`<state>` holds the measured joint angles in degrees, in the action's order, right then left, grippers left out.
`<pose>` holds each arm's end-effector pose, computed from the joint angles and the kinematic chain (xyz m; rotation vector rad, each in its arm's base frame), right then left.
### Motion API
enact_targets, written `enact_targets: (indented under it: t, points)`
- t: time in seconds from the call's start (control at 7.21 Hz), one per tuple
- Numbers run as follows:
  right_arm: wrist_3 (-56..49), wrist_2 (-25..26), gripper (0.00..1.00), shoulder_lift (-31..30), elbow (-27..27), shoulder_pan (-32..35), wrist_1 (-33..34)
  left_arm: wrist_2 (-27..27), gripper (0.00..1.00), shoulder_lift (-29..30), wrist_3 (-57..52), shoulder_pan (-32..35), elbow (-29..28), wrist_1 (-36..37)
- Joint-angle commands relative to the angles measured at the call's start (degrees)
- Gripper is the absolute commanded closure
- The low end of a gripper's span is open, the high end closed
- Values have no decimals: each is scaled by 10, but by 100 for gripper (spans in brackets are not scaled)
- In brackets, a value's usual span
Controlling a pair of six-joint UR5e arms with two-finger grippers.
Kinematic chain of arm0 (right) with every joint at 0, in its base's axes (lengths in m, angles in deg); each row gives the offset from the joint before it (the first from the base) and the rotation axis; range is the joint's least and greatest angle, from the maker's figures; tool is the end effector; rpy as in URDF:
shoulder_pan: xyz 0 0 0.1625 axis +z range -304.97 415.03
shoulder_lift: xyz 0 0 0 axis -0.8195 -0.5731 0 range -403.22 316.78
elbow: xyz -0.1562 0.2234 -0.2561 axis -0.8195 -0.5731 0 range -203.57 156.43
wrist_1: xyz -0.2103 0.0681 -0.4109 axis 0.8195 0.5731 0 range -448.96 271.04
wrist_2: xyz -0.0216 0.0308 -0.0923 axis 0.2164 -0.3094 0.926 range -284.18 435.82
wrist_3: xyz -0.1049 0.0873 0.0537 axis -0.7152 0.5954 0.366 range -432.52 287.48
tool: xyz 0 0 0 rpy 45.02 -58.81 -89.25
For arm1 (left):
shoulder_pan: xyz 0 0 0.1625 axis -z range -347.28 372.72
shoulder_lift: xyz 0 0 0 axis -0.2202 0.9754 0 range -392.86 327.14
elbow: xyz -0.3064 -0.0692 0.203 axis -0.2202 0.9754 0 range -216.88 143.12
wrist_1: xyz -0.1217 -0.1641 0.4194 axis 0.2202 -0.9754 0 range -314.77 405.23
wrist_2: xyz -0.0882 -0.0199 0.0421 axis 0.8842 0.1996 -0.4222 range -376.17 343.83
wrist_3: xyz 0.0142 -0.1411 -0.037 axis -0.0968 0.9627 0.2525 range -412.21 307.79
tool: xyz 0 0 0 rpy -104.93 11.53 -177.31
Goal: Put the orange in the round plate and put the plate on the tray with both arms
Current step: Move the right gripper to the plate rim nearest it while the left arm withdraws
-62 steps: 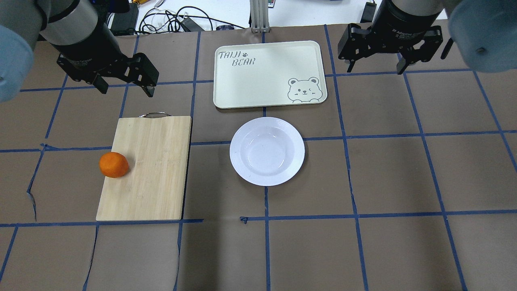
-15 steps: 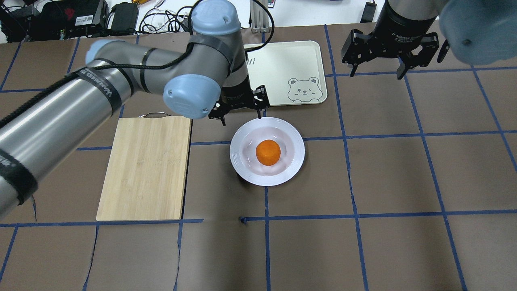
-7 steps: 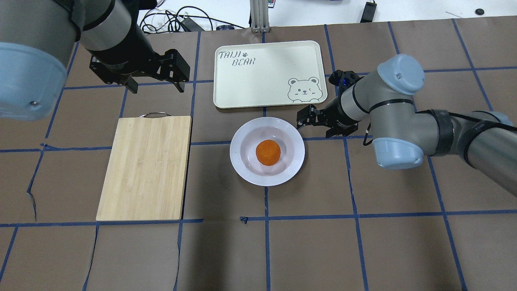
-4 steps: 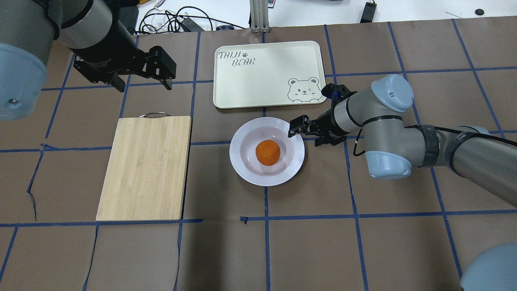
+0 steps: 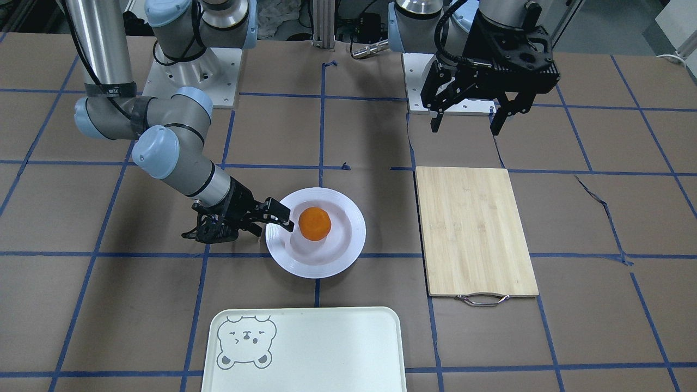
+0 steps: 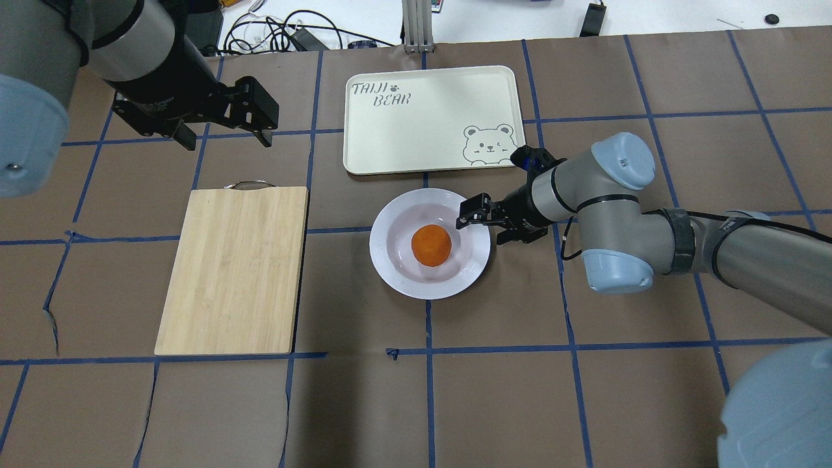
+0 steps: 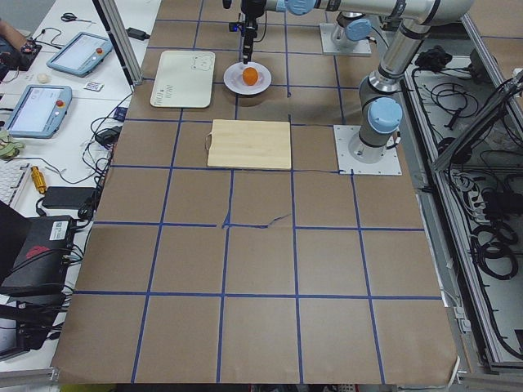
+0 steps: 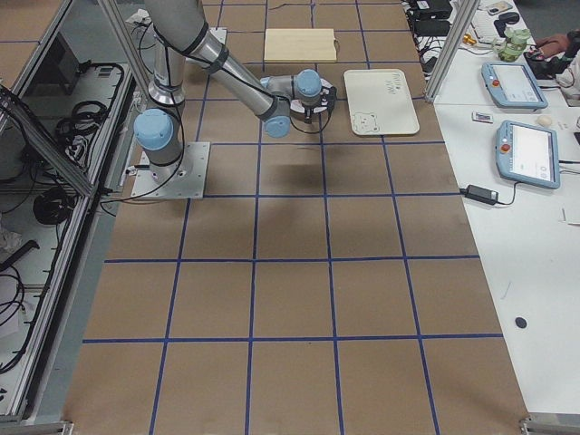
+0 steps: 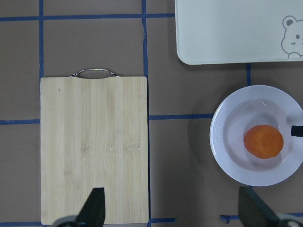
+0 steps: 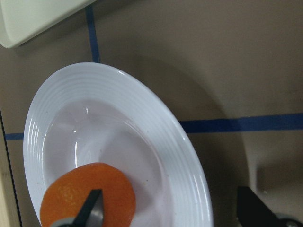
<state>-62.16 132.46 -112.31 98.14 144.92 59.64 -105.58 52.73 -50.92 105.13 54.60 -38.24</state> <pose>0.2130 -0.5173 0.0452 0.1931 2.5451 -0.0648 -0.1574 -0.5341 0.4301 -0.0318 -3.1152 0.2570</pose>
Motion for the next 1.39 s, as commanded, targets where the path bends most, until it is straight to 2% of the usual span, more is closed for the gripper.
enact_targets:
  t: [0.0,0.14,0.28,0.55,0.97,1.25]
  points:
    - [0,0,0,7,11,3,0,0,0,-1,-1,-1,0,1]
    - [1,-1,1,15,12,4,1,0,0,-2,-1,0,0,1]
    - [1,0,12,14,12,4,3,0,0,-2,-1,1,0,1]
    - [1,-1,17,14,13,6,18,0,0,-2,1,-1,1,1]
    - [2,1,66,15,13,19,17,0,0,-2,1,-2,1,1]
    - [2,3,86,14,13,19,17,0,0,-1,0,-2,1,1]
